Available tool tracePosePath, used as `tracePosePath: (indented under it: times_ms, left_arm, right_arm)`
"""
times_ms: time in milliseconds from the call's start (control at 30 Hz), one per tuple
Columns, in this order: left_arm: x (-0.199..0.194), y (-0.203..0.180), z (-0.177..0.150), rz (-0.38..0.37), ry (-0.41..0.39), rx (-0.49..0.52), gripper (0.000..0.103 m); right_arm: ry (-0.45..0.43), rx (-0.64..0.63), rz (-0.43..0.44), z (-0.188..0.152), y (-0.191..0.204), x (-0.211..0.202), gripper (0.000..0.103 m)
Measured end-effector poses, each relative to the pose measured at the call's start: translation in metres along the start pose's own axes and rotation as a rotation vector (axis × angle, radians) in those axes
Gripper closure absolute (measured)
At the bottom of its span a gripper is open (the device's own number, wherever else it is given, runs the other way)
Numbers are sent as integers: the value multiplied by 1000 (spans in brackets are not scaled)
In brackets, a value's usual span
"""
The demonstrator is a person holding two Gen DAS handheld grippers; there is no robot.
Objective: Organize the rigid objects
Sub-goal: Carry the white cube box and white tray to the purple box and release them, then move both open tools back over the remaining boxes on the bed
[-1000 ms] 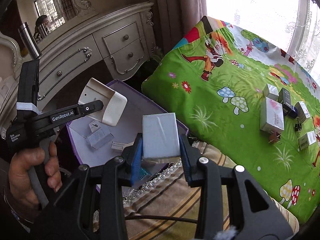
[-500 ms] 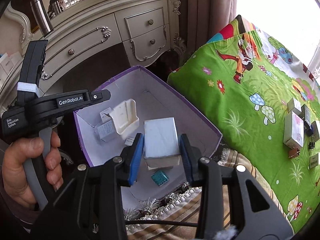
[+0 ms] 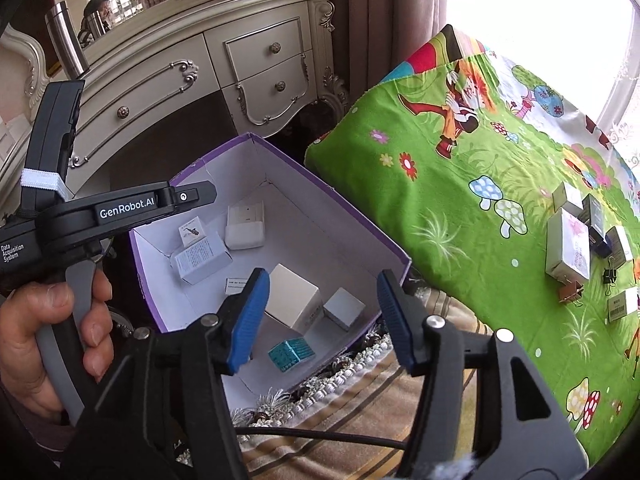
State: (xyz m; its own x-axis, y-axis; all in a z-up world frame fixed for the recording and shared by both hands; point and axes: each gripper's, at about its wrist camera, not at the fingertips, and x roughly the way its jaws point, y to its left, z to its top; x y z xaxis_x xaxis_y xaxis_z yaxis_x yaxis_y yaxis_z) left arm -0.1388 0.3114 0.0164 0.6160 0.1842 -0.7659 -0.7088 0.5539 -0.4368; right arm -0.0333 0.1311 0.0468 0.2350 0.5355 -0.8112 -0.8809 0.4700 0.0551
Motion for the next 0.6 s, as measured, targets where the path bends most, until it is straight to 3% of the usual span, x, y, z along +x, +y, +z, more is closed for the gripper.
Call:
tracePosePath:
  times_ms: [600]
  left_arm:
    - [25,-96,-20,-68,80,169,58]
  right_arm:
    - [-64,172,-86,-21,-85,-36,35]
